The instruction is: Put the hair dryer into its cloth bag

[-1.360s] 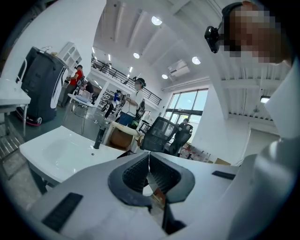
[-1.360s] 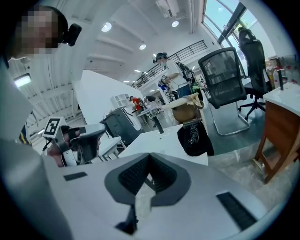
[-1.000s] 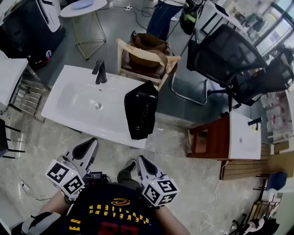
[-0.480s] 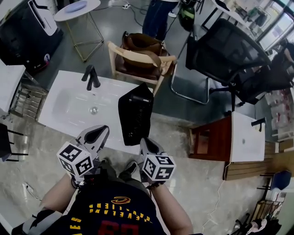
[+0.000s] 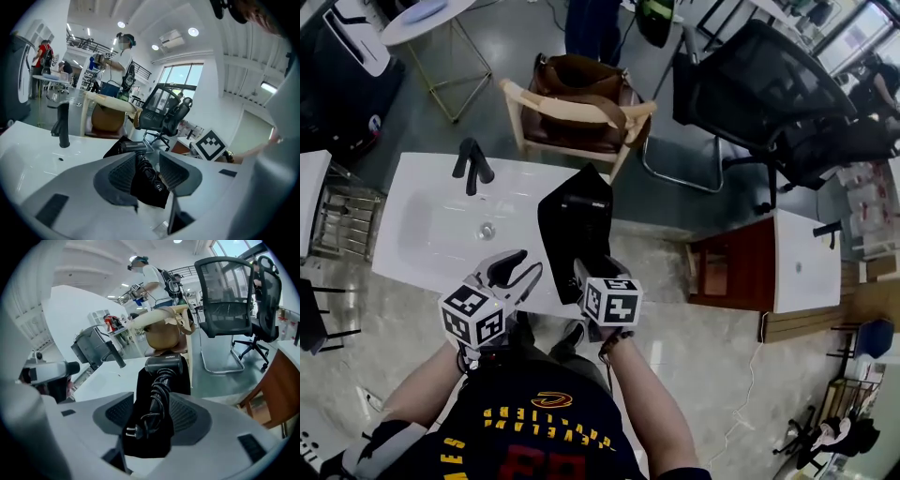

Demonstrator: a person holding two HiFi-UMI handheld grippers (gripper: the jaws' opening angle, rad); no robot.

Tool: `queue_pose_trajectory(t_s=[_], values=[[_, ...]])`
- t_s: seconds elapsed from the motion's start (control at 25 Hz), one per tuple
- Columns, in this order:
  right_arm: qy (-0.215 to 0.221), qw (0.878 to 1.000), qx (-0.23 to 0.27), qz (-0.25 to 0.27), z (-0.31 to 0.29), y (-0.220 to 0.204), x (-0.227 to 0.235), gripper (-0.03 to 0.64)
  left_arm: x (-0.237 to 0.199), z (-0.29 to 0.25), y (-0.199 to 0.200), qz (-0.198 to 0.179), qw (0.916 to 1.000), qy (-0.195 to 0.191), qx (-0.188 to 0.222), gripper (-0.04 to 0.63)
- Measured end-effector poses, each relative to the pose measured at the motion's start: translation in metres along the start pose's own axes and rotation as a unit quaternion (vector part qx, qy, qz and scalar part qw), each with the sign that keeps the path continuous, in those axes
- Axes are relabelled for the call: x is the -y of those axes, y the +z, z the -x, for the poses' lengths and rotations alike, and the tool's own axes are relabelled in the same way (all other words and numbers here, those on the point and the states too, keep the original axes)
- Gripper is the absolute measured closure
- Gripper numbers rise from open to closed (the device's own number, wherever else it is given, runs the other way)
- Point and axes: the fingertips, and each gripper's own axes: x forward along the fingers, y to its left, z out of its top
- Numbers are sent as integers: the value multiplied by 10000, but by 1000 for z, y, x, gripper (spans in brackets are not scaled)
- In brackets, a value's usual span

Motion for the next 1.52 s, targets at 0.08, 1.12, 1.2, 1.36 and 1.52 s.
queue_pose_trajectory(t_s=[0.08, 1.12, 1.2, 1.36, 1.52], values=[[-85, 9998, -171, 23, -17, -2, 2, 382, -7, -8, -7, 61, 9997, -134, -185, 439], [-678, 9932, -949, -12, -78, -24, 27, 382, -37, 10, -36, 482, 9967, -307, -574, 428], [-682, 9930, -964, -37, -73, -21, 24, 383, -34, 11, -37, 352, 9969, -336, -624, 428], [-566, 9949, -827, -137, -63, -19, 17, 385, -21, 8, -40, 30, 9958, -499, -766, 428], [-400, 9976, -493, -264, -41, -12, 9, 385, -4, 3, -44, -204, 9927, -795, -888, 428]])
